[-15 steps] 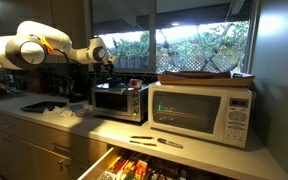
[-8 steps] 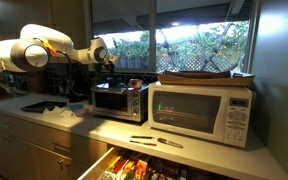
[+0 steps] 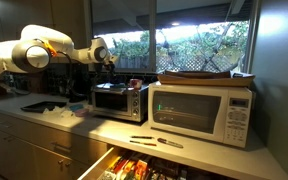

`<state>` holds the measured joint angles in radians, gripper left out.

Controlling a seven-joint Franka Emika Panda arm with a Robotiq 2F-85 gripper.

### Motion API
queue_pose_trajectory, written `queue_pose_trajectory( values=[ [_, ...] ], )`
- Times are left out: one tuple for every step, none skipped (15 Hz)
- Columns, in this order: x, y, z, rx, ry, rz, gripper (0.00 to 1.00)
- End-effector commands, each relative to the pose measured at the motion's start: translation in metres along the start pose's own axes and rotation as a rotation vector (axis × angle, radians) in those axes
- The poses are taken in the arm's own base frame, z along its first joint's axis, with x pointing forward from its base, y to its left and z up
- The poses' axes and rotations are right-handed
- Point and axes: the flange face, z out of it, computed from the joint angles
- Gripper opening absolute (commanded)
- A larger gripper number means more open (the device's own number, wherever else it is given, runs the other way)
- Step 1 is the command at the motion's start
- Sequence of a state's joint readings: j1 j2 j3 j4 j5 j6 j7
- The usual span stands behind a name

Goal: Pick up the blue mug and put it on the kitchen counter

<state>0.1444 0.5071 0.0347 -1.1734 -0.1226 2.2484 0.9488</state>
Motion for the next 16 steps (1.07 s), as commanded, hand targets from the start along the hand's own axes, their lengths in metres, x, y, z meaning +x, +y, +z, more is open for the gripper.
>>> queue_pose_trajectory(
  values=[
    [-0.002, 0.003, -0.014, -0.062, -0.050, -0.030, 0.01],
    [-0.003, 0.007, -0.024, -0.099, -0.062, -0.049, 0.01],
    [-0.004, 0.011, -0.030, -0.132, -0.071, -0.067, 0.01],
    [-0.004, 0.017, -0.042, -0.181, -0.067, -0.085, 0.01],
    [-0.004, 0.020, -0.049, -0.214, -0.062, -0.101, 0.01],
    [-0.006, 0.025, -0.061, -0.258, -0.054, -0.120, 0.01],
    [-0.007, 0.028, -0.070, -0.292, -0.048, -0.137, 0.01],
    [-0.008, 0.032, -0.081, -0.322, -0.040, -0.151, 0.01],
    [-0.010, 0.034, -0.091, -0.342, -0.029, -0.161, 0.01],
    [-0.013, 0.036, -0.101, -0.358, -0.011, -0.162, 0.01],
    [-0.015, 0.036, -0.110, -0.369, 0.009, -0.165, 0.01],
    [-0.019, 0.038, -0.118, -0.374, 0.036, -0.162, 0.01],
    [-0.021, 0.040, -0.125, -0.380, 0.072, -0.149, 0.01],
    [-0.025, 0.044, -0.132, -0.386, 0.105, -0.122, 0.01],
    [-0.028, 0.048, -0.138, -0.395, 0.138, -0.090, 0.01],
    [-0.032, 0.055, -0.144, -0.401, 0.167, -0.037, 0.01]
  ],
)
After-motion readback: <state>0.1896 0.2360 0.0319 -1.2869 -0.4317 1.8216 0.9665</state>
